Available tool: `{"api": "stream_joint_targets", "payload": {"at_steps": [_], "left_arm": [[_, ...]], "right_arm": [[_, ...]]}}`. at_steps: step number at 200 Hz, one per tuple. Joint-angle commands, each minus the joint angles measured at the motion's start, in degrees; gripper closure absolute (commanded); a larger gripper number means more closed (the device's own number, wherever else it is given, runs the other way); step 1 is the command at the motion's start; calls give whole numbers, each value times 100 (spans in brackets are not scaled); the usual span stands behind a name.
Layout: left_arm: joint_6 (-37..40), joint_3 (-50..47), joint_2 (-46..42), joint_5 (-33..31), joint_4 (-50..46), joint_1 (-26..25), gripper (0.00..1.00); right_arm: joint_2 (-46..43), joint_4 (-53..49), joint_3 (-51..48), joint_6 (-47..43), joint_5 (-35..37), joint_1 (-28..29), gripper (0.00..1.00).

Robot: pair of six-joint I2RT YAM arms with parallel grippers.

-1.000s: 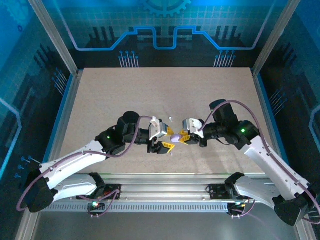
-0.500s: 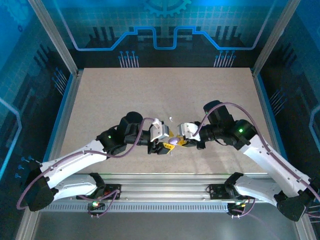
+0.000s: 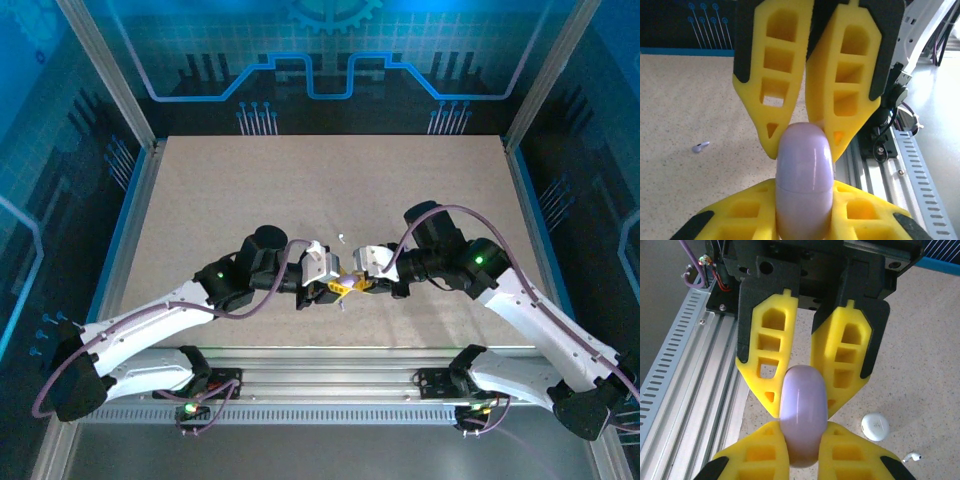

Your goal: Insert the wireless bluetooth earbuds into the charging case

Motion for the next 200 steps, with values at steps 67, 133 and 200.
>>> {"api": "stream_joint_targets", "payload": {"at_steps": [67, 133, 200], "left_arm": [[-80, 88, -30, -85, -5, -53, 81], [-147, 125, -20, -33, 9, -54, 81], [-192, 111, 2, 4, -9, -63, 81]], "right_arm": [[-391, 1061, -494, 734, 221, 81, 59], [-374, 1135, -556, 722, 497, 83, 65], [-516, 1630, -557, 1119, 908, -212, 69]]}}
